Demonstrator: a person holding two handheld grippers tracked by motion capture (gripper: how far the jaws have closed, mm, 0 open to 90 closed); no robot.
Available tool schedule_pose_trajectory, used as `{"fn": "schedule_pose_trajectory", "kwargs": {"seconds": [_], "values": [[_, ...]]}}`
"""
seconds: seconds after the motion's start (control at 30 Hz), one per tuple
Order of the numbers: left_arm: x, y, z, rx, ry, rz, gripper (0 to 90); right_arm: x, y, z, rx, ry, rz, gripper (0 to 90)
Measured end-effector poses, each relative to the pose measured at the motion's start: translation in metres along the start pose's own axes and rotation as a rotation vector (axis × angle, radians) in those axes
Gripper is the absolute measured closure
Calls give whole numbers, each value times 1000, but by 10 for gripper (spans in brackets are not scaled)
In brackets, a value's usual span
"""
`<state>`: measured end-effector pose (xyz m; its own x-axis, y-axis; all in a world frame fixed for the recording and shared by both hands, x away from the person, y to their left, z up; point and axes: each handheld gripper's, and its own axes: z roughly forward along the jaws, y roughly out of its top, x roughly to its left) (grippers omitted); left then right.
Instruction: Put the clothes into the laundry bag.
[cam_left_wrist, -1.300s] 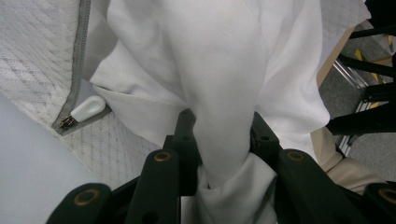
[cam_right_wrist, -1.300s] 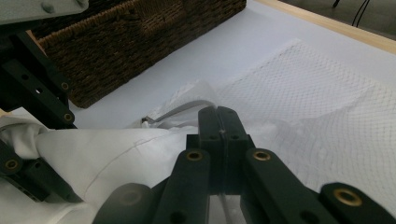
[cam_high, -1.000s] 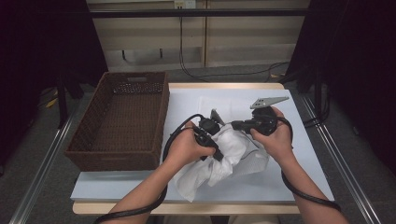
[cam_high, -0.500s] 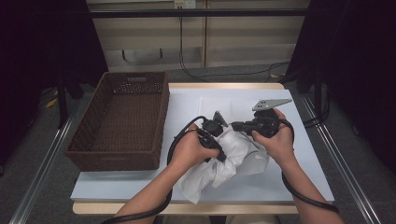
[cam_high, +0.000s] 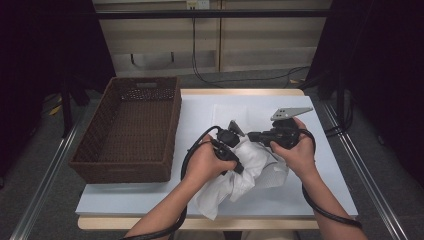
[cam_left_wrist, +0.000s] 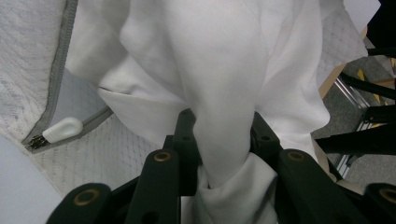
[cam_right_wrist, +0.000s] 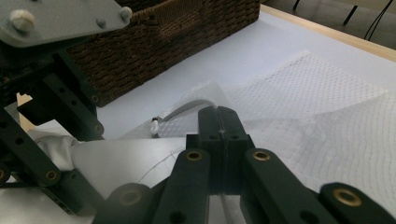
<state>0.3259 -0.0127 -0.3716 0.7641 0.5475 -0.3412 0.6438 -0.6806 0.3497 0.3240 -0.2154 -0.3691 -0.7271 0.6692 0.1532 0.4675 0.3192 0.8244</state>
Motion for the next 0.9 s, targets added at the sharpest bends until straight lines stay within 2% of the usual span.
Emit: {"fn": "schedule_pose_trajectory", "kwargs": {"seconds": [0.23, 0.4, 0.43, 0.57, 0.67, 0.7, 0.77, 0.8, 0.9], "values": [[1, 1, 0, -8, 8, -14, 704, -3, -1, -2, -1, -2, 4, 900], [1, 5, -1, -21, 25, -30, 704, 0, 0, -2, -3, -2, -3, 900], [1, 6, -1, -14, 25, -26, 704, 0, 0, -2, -1, -4, -7, 900], [3, 7, 1, -28, 17, -49, 704, 0, -2, -1, -1, -1, -9, 900], [4, 9, 5, -16, 16, -41, 703, -1, -2, -2, 2, -4, -1, 900], [4, 9, 7, -33, 18, -47, 703, -1, -3, -2, 1, -7, 0, 900], [4, 11, 8, -28, 19, -53, 703, -1, -3, -2, 1, -6, 0, 900], [4, 13, 8, -17, 20, -41, 703, -1, -3, -2, 1, -6, 0, 900], [4, 14, 8, -28, 22, -44, 703, -1, -3, -2, -1, -6, -1, 900]]}}
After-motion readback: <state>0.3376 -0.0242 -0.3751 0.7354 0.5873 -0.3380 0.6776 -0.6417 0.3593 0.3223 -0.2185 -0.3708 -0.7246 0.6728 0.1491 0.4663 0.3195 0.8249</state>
